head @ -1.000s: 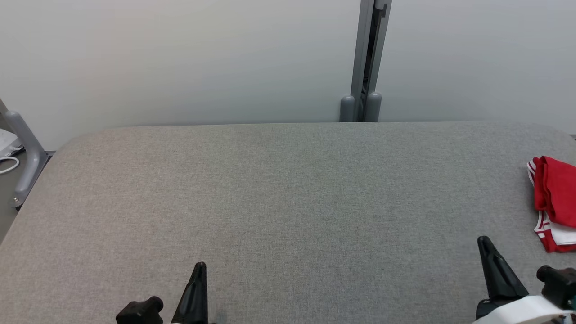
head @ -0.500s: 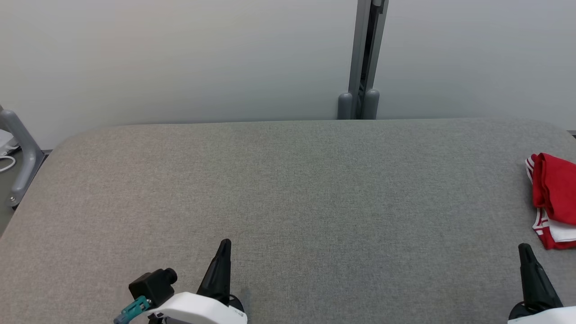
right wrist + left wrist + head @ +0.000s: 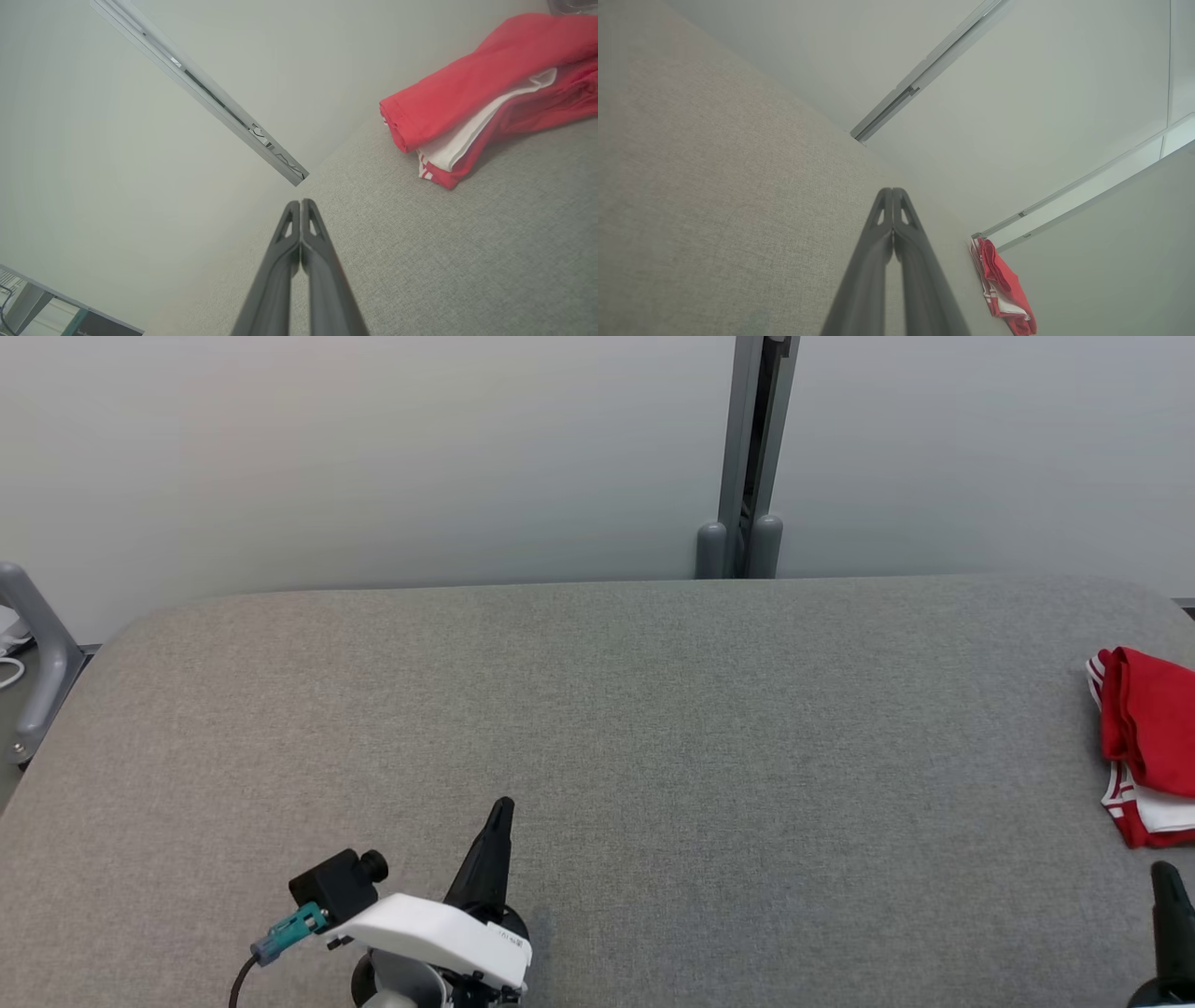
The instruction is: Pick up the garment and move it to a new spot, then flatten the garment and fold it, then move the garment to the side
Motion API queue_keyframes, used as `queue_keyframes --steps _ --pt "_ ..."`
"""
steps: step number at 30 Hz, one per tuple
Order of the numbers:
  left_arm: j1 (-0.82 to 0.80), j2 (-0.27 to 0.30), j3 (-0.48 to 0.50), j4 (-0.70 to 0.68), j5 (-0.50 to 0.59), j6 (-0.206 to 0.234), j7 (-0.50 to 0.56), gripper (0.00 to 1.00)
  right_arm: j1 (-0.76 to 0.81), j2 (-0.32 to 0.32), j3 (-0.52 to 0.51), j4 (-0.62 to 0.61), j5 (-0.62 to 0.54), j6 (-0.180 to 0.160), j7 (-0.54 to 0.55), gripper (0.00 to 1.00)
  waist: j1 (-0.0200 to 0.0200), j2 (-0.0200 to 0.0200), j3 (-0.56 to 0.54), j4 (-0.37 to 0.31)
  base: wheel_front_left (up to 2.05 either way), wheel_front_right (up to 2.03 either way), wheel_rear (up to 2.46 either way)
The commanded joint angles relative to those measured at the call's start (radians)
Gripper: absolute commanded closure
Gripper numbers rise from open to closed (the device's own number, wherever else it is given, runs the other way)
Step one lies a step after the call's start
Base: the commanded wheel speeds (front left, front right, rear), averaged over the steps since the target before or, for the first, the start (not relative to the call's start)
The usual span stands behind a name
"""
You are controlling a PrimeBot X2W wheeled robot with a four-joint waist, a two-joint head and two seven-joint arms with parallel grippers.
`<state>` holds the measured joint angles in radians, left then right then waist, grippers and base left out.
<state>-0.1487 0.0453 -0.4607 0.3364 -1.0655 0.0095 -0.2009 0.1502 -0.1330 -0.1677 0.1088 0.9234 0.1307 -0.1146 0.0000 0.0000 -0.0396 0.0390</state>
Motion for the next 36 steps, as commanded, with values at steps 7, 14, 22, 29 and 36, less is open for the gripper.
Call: queue_keyframes --steps 7,14,22,29,36 --pt "-0.083 0.003 -0.039 0.016 -0.12 -0.022 0.013 1.0 0.023 0.003 -0.063 -0.048 0.118 0.0 0.026 1.0 0.0 0.0 0.004 -0.003 0.0 0.0 0.0" --pt "-0.126 0.003 -0.073 0.039 -0.216 -0.037 0.023 1.0 0.049 0.012 -0.11 -0.074 0.213 0.0 0.047 1.0 0.0 0.0 0.008 -0.007 0.0 0.0 0.0" --pt "-0.172 0.004 -0.109 0.064 -0.319 -0.051 0.033 1.0 0.076 0.022 -0.161 -0.102 0.313 0.0 0.07 1.0 0.0 0.0 0.013 -0.011 0.0 0.0 0.0" --pt "-0.209 0.004 -0.138 0.084 -0.403 -0.064 0.042 1.0 0.098 0.03 -0.202 -0.124 0.395 0.0 0.088 1.0 0.0 0.0 0.017 -0.015 0.0 0.0 0.0" --pt "-0.244 0.004 -0.166 0.103 -0.482 -0.075 0.049 1.0 0.119 0.037 -0.241 -0.145 0.471 0.0 0.106 1.0 0.0 0.0 0.021 -0.018 0.0 0.0 0.0"
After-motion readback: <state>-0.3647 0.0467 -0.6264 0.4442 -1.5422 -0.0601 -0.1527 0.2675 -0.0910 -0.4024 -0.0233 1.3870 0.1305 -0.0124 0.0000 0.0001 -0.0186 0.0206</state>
